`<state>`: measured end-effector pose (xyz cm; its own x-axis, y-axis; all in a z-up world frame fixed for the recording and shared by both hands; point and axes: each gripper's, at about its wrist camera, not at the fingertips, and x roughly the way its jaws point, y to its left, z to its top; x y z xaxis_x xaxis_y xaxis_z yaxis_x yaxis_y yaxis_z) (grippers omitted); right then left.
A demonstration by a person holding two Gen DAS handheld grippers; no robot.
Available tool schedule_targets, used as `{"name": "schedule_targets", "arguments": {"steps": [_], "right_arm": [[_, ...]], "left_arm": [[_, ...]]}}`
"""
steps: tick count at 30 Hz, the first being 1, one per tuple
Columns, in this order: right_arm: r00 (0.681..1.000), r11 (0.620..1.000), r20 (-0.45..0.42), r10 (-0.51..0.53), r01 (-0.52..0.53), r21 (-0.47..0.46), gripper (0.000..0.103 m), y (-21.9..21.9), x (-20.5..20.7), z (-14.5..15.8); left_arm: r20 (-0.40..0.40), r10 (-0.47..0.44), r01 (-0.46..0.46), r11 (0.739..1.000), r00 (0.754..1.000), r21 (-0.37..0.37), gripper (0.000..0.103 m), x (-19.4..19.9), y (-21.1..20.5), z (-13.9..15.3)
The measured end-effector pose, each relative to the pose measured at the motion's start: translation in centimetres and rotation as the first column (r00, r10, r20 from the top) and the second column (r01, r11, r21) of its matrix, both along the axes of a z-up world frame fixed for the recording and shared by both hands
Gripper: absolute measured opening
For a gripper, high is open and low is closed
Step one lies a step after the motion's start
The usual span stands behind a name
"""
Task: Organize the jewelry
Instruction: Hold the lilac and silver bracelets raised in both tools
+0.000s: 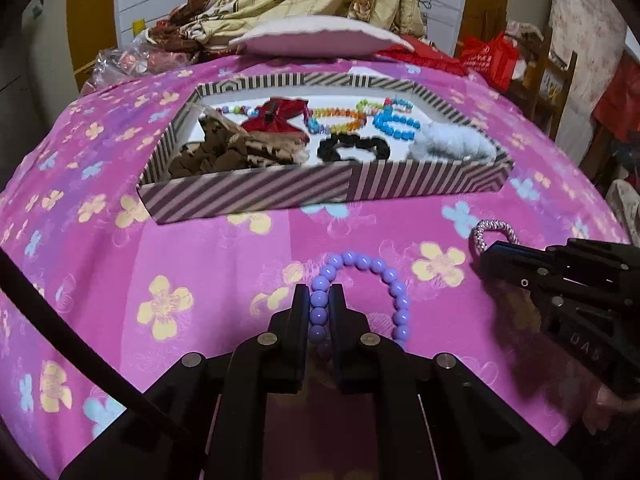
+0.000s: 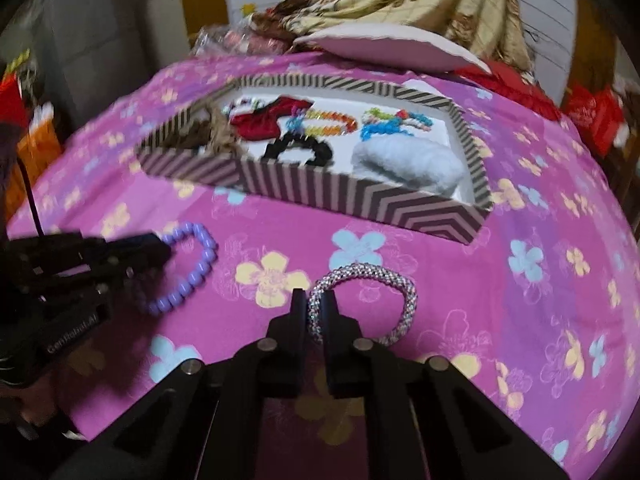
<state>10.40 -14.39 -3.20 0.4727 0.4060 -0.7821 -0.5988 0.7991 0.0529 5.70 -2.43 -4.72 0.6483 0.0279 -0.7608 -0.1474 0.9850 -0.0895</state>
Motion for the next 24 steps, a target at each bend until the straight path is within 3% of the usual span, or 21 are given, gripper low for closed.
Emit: {"name": "schedule_targets", "arguments": {"steps": [4, 11, 16, 24], "right_arm": [[0.999, 0.997, 0.005, -0.052, 0.051, 0.053, 0.007, -1.3, 0.2, 0.6], [0.996, 0.990, 0.018, -0.092, 0.090, 0.106, 0.007, -2.4, 0.6, 1.5], [0.996, 0.992, 0.021, -0.089, 0.087, 0.090, 0.007, -2.2, 0.5, 1.4], [0.996, 0.992, 0.022, -0.090, 0.088, 0.089, 0.007, -2.3, 0.4, 1.4]], "left_arm": [[0.088, -0.020, 0.025, 0.998, 0.996, -0.063, 0.006, -0.6, 0.4, 1.5], [0.151, -0.044, 0.061, 0.992, 0.988, -0.112, 0.006, -0.9, 0.2, 2.6], [0.166, -0.038, 0.062, 0.988, 0.985, -0.139, 0.006, -1.0, 0.7, 2.9], [0.139, -0.016, 0.031, 0.994, 0.990, -0.103, 0.006, -0.9, 0.6, 2.3]]}}
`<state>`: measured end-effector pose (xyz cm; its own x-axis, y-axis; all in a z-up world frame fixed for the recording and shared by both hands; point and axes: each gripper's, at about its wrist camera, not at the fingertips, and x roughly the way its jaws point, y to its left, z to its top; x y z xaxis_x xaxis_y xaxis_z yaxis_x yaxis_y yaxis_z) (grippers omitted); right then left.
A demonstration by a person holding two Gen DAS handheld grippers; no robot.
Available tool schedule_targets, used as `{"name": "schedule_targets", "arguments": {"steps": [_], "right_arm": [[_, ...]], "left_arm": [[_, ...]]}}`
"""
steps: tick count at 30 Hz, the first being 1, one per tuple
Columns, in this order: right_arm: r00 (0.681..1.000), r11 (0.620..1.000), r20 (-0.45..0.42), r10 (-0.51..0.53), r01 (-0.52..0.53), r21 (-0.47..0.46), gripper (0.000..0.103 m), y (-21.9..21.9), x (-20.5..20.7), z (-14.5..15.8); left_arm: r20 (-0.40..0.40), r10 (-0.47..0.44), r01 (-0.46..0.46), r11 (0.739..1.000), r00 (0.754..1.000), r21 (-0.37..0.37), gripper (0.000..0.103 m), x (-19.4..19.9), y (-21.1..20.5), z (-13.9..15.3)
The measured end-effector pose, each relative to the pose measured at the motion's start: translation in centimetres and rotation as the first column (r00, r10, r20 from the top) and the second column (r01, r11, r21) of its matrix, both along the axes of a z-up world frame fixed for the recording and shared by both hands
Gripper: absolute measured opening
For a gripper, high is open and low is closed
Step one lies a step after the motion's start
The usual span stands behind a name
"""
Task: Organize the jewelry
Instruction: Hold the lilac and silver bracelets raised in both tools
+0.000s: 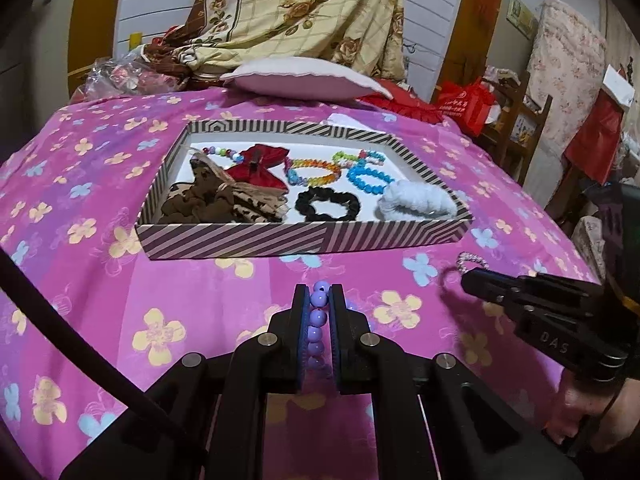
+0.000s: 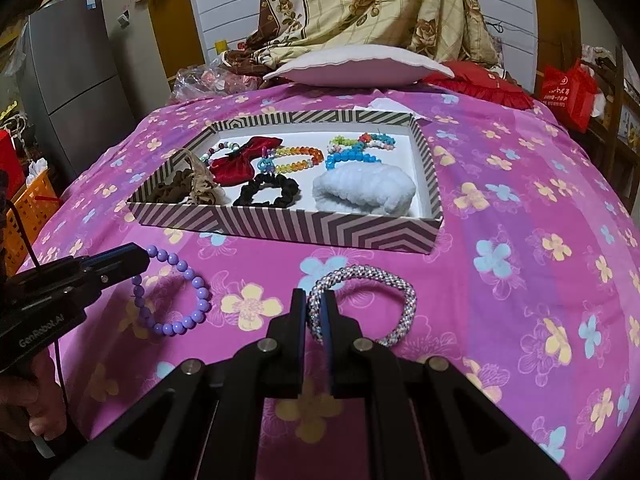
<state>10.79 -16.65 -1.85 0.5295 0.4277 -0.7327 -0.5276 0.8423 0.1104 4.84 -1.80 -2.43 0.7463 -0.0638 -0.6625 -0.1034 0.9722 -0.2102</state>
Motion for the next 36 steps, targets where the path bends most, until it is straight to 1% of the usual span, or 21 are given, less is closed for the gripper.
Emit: {"name": "schedule_targets", "arguments": {"steps": [7, 36], "right_arm": [[1.000, 1.000, 0.001, 0.000, 0.000, -0.013, 0.007, 0.19, -0.08, -0.10], [1.000, 1.000, 0.004, 0.001, -0.001, -0.031, 0.007, 0.31, -0.20, -0.20]], "left_arm": [[-0.006, 0.020, -0.020, 1.000, 1.000, 0.010, 0.006, -0.04, 0.27, -0.13], [-0.003, 0.029, -0.029, 0.999, 1.000, 0.039, 0.006, -0.20, 0.12, -0.09]]}}
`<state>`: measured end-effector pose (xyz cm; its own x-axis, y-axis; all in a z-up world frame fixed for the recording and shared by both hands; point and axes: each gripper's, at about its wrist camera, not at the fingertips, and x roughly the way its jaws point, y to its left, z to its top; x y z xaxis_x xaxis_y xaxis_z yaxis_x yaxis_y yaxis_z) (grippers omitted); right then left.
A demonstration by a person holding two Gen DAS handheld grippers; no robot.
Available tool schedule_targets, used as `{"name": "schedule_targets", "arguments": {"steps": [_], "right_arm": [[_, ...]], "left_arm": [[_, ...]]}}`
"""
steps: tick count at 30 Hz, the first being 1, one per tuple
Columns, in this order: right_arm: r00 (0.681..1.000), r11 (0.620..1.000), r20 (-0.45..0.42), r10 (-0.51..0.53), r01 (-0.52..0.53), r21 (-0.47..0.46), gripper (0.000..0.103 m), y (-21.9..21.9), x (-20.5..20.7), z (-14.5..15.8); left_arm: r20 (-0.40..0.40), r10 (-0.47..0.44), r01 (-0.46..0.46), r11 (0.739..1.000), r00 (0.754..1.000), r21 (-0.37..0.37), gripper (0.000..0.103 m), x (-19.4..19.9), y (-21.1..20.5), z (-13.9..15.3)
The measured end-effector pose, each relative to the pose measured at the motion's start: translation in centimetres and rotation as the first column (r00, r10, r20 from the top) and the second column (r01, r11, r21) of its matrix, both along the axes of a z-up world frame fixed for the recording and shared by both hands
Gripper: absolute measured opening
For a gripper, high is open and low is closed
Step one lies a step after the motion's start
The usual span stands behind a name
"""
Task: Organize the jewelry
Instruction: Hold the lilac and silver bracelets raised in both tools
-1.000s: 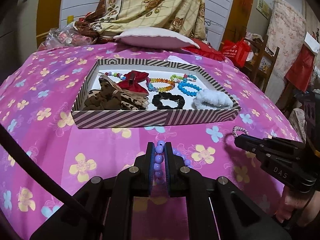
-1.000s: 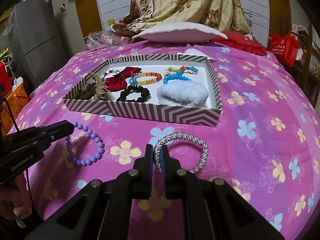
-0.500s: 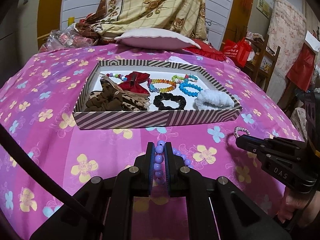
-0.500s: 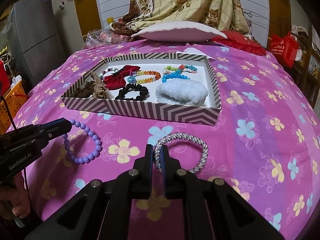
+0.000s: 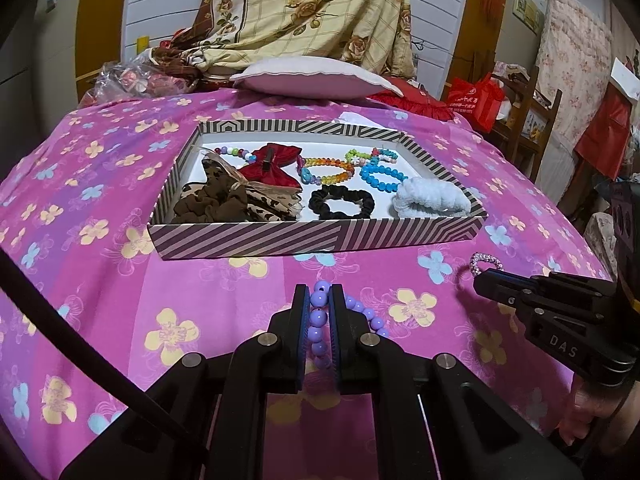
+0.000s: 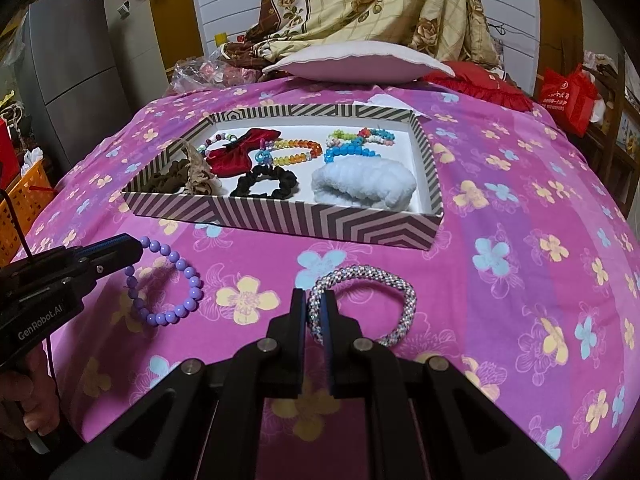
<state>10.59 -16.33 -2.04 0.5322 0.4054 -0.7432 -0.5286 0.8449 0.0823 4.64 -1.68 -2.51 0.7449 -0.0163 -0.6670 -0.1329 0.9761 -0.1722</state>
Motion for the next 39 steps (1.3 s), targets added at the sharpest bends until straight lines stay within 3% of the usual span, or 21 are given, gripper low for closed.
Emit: {"name": "schedule_targets", "arguments": {"steps": [39], "right_arm": [[0.999, 1.000, 0.032, 0.005, -0.004, -0.003, 0.007, 0.28, -0.36, 0.35]], "left_arm": [[-0.014, 0.004, -0.004, 1.000, 1.000, 0.020, 0.006, 0.04, -0.12, -0.11]]}}
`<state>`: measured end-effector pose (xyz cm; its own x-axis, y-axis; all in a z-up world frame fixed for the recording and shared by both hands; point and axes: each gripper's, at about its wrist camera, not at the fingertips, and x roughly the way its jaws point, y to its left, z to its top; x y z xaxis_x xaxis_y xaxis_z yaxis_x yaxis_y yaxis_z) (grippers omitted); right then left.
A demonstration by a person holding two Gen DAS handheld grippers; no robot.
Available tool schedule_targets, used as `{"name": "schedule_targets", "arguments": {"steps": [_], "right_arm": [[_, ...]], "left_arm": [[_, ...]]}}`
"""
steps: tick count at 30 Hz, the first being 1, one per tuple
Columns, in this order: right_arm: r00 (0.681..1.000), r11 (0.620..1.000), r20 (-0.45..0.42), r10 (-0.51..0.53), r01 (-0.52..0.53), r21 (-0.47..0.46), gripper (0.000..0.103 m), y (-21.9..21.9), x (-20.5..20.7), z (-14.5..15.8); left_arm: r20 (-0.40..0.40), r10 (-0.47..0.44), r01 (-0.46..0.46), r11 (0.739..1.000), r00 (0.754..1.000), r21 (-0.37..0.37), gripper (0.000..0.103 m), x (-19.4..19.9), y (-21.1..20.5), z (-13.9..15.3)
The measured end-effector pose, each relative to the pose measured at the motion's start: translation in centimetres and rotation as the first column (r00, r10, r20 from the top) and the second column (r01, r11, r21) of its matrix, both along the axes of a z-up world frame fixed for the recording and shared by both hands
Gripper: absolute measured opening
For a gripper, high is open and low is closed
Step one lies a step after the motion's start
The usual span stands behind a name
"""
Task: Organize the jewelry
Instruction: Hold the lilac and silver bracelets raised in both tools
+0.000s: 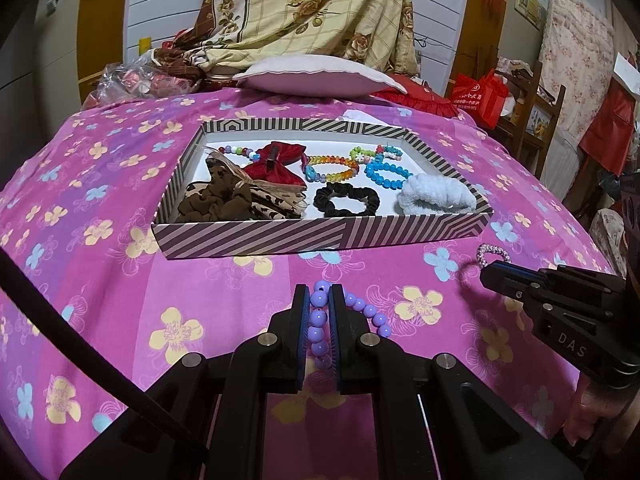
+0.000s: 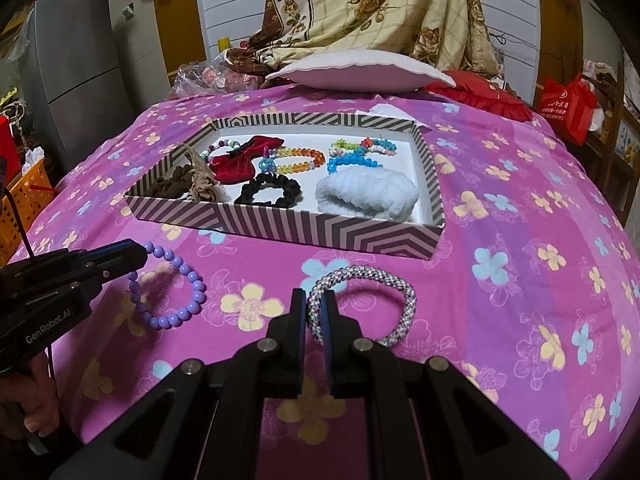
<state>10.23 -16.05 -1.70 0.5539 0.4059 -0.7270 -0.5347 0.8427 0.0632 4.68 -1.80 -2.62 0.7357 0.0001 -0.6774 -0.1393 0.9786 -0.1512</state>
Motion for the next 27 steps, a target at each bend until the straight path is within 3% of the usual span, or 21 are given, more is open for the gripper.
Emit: {"name": "schedule_targets", "arguments": {"steps": [27], "right_arm": [[1.000, 1.000, 0.026, -0.006, 0.006, 0.006, 0.007, 0.16, -0.19, 0.44]], "left_arm": [[-0.001, -0.001, 0.001, 1.000, 1.000, -0.001, 0.006, 0.01, -0.07, 0.01]]}}
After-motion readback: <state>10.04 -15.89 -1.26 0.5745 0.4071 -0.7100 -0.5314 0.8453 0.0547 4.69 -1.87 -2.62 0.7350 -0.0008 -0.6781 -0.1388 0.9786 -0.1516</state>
